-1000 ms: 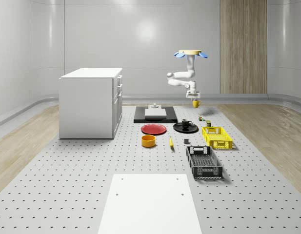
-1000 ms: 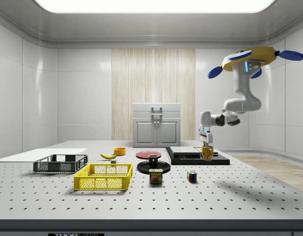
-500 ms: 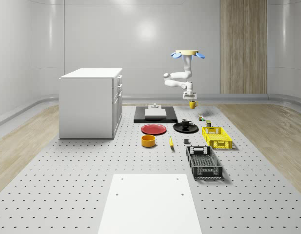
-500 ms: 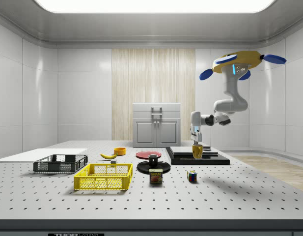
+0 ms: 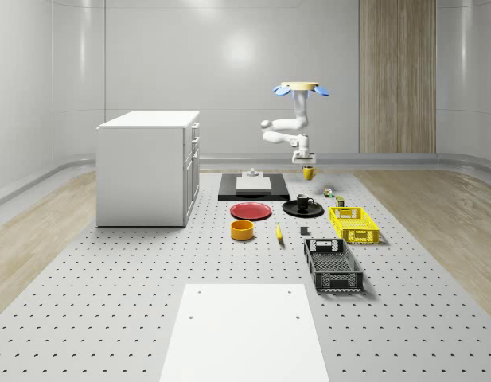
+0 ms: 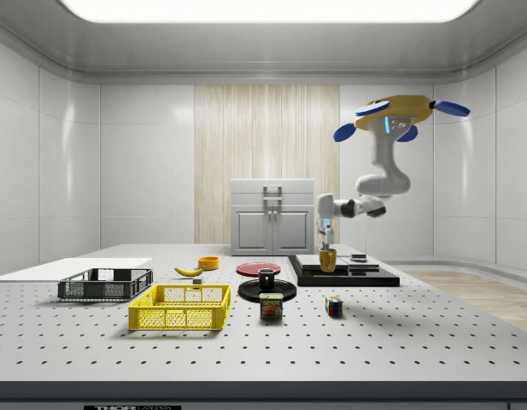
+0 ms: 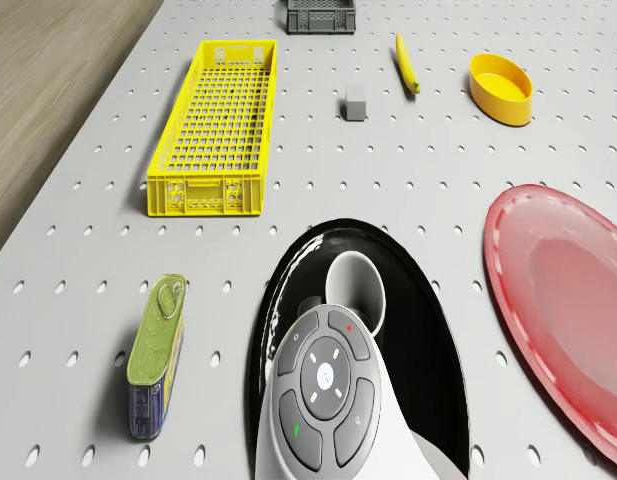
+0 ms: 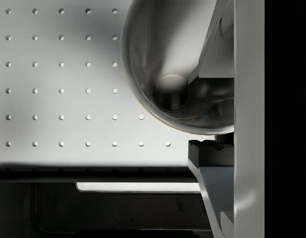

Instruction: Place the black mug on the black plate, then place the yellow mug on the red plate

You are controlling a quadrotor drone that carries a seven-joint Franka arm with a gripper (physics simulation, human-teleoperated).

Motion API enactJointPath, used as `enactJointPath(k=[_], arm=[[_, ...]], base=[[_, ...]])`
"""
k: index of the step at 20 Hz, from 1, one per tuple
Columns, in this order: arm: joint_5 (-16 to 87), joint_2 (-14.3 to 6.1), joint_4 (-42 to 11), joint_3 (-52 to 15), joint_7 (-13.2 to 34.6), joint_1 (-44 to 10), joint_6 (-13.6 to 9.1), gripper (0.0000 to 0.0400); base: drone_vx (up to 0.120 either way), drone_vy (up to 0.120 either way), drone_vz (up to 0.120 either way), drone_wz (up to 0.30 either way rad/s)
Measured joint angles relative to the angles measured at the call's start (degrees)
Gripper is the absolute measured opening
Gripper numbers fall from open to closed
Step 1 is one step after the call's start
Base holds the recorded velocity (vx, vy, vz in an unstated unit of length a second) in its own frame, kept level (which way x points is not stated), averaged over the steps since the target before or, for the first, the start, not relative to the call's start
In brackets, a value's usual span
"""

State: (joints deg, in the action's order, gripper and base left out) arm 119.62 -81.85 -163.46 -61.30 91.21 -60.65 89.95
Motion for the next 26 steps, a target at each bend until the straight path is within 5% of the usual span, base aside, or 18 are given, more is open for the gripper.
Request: enactJointPath(k=[26], arm=[[-0.1,-0.2,0.0,0.0,0.1,-0.1,0.1,0.011]], base=[[0.12,-0.12,0.0,0.0]])
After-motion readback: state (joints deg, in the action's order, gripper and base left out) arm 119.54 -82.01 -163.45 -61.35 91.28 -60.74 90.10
